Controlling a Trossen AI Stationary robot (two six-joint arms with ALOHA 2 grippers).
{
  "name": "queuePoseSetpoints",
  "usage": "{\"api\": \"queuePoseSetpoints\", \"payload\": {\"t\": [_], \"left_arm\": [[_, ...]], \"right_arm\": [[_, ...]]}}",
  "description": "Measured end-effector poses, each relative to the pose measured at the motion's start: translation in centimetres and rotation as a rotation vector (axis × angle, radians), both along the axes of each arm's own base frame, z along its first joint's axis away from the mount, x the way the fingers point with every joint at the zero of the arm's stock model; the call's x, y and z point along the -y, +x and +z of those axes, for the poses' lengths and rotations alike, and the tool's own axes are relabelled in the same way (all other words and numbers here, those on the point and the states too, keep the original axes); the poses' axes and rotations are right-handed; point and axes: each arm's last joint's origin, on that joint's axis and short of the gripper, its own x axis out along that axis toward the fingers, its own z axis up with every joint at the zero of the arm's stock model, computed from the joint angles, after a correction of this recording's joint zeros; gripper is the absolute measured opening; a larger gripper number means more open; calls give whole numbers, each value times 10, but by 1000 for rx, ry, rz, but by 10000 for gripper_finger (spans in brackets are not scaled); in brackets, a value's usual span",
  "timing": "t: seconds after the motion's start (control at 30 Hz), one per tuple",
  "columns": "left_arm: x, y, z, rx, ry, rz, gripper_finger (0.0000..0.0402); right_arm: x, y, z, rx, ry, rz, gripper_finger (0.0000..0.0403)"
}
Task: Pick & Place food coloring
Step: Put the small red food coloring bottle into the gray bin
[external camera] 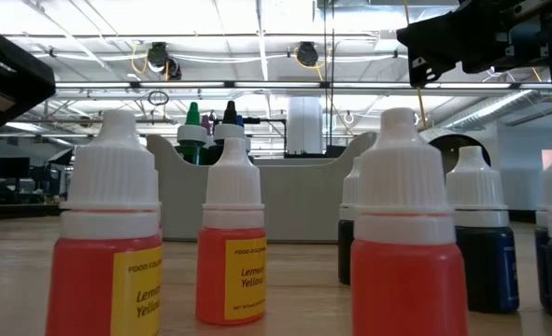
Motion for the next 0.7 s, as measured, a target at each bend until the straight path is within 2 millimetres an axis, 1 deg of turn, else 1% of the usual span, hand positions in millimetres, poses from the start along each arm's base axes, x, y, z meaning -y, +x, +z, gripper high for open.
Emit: {"api": "queuePoseSetpoints", "payload": {"t": [0.13, 0.23, 0.53, 0.7], "left_arm": [[0, 0, 0, -1, 1, 0, 176], [0, 0, 0, -2, 5, -3, 166], [-4, 4, -1, -8, 5, 3, 86], [-3, 3, 0, -19, -12, -28, 64]], "right_arm": [[0, 0, 0, 0, 0, 1, 4], [0, 0, 0, 0, 0, 1, 4], [0, 0, 0, 0, 1, 2, 4], [0, 0, 0, 0, 1, 2, 4]]}}
